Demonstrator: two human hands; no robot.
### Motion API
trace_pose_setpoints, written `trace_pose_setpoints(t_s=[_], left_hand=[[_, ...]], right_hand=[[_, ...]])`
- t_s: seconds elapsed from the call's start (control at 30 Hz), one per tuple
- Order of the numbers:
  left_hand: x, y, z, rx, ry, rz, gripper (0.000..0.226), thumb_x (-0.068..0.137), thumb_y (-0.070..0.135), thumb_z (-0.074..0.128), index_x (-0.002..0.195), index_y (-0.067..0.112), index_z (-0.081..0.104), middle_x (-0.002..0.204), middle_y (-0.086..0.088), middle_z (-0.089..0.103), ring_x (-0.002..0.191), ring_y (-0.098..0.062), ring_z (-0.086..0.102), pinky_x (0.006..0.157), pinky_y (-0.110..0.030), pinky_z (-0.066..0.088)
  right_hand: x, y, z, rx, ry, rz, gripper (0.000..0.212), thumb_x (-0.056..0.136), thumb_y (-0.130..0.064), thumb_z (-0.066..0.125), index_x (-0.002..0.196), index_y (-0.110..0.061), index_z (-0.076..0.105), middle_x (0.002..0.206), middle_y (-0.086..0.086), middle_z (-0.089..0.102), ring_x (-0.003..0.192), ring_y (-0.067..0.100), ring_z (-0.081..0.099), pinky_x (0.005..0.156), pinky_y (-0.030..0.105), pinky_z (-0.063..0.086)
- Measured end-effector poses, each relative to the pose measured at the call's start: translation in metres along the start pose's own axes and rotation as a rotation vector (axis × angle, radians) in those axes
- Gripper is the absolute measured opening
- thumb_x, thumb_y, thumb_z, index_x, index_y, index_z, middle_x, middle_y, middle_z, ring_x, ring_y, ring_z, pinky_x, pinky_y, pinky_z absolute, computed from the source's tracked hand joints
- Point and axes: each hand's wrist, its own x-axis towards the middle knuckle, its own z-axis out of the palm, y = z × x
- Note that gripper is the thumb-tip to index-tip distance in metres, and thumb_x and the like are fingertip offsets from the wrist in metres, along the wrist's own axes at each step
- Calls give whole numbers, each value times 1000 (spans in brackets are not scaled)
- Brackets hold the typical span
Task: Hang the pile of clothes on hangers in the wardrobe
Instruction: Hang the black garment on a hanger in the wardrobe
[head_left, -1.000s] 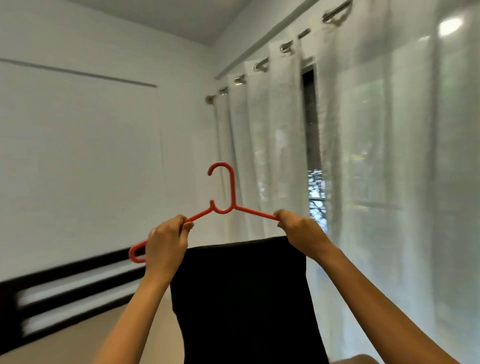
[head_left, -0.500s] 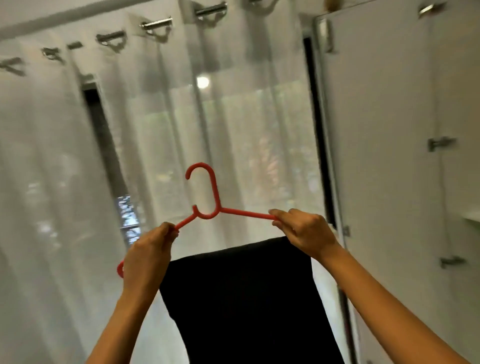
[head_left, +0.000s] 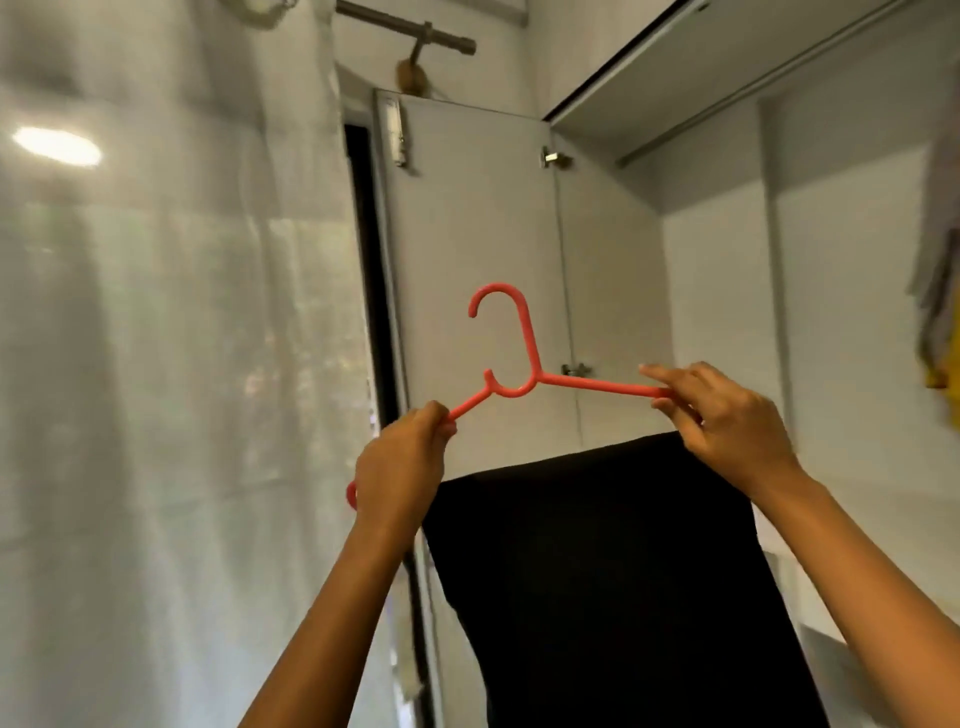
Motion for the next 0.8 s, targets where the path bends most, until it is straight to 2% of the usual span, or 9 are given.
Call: trace_pose_setpoints(t_s=[0.07,0.17,0.3,0.43,0.5,0.63,0.73,0.8], left_hand=[[24,12,40,-48,-9,41,21,97,35,47,100,20,61,85,2,64,68,-16,56,49,-24,39],[59,27,100,-154,-7,108,20,96,35,49,98,19,62,82,0,64,69,-20,57,47,-28,34],[96,52,175,-281,16,199,20,96,35,49,99,21,63,82,0,65,68,-20,58,44,-25,31],[142,87,238,-413,13,293,21,96,35,48,98,20,62,84,-1,65,71,-23,60,52,-29,39],[169,109,264,-521,8,336,20,95,32,51,99,17,64,82,-3,64,69,-24,59,54,-29,38],[223,167,303,-737,28,378,17,93,27,57,99,14,66,79,-3,64,67,-21,56,57,-29,39],[259,220,330,-810,94,420,18,93,22,56,101,9,66,84,-6,67,69,-18,55,62,-28,40],[285,254,349,-857,131,430,18,94,20,55,100,6,65,86,-8,68,73,-20,58,70,-33,48]], right_hand=[[4,33,-8,-41,-30,-63,31,92,-27,57,122,-21,59,85,3,63,54,16,57,54,18,50],[7,74,-17,-158,-98,-143,33,91,-29,46,123,-24,52,86,1,63,51,15,57,51,12,44],[4,115,-20,-354,-147,-186,34,92,-22,41,124,-17,53,84,4,62,48,15,52,48,14,40],[2,150,-23,-551,-70,-76,38,92,-19,40,123,-16,61,83,5,63,51,21,56,44,23,44],[6,163,-28,-602,-12,-7,38,90,-19,41,117,-17,66,85,4,65,56,22,60,47,21,43],[21,199,-41,-652,93,158,39,87,-12,47,117,-27,66,91,-3,66,69,18,61,52,31,47],[36,240,-51,-715,174,201,39,86,-15,46,115,-32,66,90,-4,67,74,19,64,55,37,51],[49,268,-56,-732,223,196,39,86,-17,45,113,-33,67,92,-5,69,76,21,65,57,40,52]])
